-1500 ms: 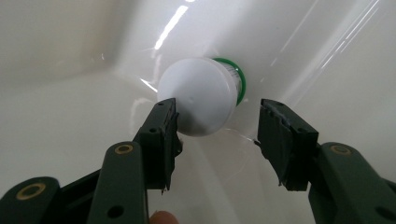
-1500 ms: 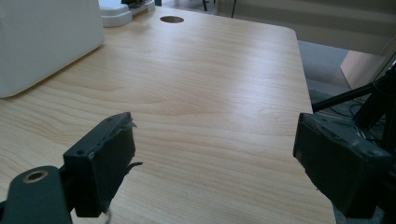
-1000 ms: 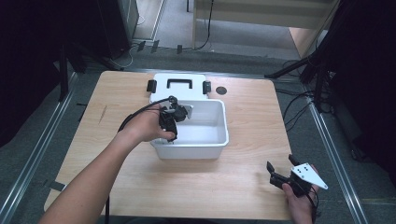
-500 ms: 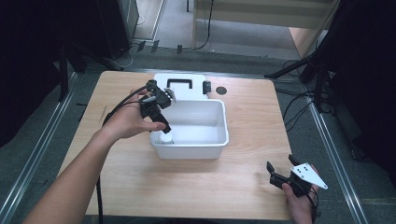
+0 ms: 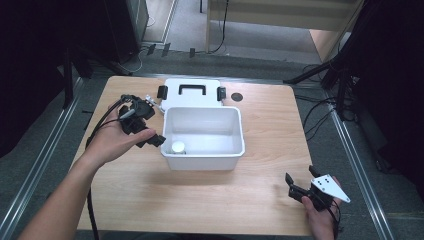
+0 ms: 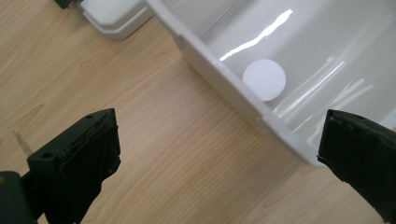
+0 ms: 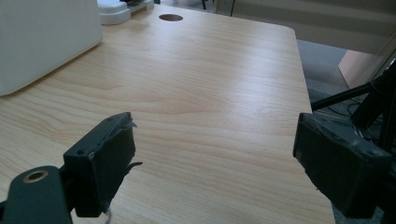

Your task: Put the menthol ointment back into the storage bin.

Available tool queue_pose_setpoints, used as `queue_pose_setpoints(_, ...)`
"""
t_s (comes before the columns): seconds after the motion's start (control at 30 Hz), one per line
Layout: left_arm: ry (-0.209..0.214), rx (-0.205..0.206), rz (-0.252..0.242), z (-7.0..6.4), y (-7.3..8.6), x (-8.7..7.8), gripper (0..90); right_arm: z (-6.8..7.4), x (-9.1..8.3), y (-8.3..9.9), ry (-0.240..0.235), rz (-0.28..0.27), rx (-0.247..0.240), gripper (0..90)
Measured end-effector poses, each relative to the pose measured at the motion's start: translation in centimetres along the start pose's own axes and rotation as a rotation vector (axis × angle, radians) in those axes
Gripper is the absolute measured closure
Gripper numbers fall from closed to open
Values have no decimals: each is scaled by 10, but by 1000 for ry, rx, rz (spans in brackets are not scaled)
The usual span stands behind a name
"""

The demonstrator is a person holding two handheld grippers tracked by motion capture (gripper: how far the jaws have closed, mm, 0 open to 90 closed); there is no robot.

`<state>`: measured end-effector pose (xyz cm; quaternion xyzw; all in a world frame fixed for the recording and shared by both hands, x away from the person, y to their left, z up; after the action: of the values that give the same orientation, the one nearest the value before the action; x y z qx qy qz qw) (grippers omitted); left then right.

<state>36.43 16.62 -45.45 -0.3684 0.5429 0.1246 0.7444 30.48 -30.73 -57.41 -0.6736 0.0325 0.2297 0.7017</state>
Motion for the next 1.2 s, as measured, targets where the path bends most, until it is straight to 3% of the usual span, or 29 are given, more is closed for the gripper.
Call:
queue_pose_setpoints(0.1,-19,-20,-31,3,14,0,0,0,0,0,1,-1,-5,130)
queue_pose_setpoints(0.17,-49,-54,-78,8,26,1,0,0,0,0,1,0,-3,130)
queue_pose_setpoints(0.3,-54,-82,-124,11,40,2,0,0,1,0,2,1,-8,130)
queue_pose_setpoints(0.33,-63,-99,-153,13,49,4,0,0,1,0,2,1,-10,130)
queue_pose_setpoints(0.43,-82,-105,-175,12,58,6,0,0,1,0,4,2,-10,130)
queue_pose_setpoints(0.53,-146,-96,-206,11,74,9,0,0,1,0,6,2,-11,130)
queue_pose_setpoints(0.63,-166,-109,-233,11,82,10,0,0,1,0,7,3,-12,130)
queue_pose_setpoints(0.73,-200,-165,-302,13,99,11,0,0,1,0,7,4,-10,131)
queue_pose_setpoints(0.83,-216,-185,-334,15,108,11,0,0,1,0,7,5,-10,131)
queue_pose_setpoints(0.93,-242,-226,-379,17,129,15,0,0,1,0,9,5,-10,131)
queue_pose_setpoints(1.2,-299,-330,-415,28,175,28,0,0,2,0,10,9,-11,131)
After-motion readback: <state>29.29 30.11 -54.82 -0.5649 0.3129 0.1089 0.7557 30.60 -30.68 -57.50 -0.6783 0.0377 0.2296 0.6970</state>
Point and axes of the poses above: each handheld gripper's, and its own axes: x roughly forward along the jaws, y roughly out of its underside, z roughly to its left, the point moved 8 cm from there along x, roughly forward along the jaws, and after that the axes turned 10 degrees about x, right-handed, at the moved point
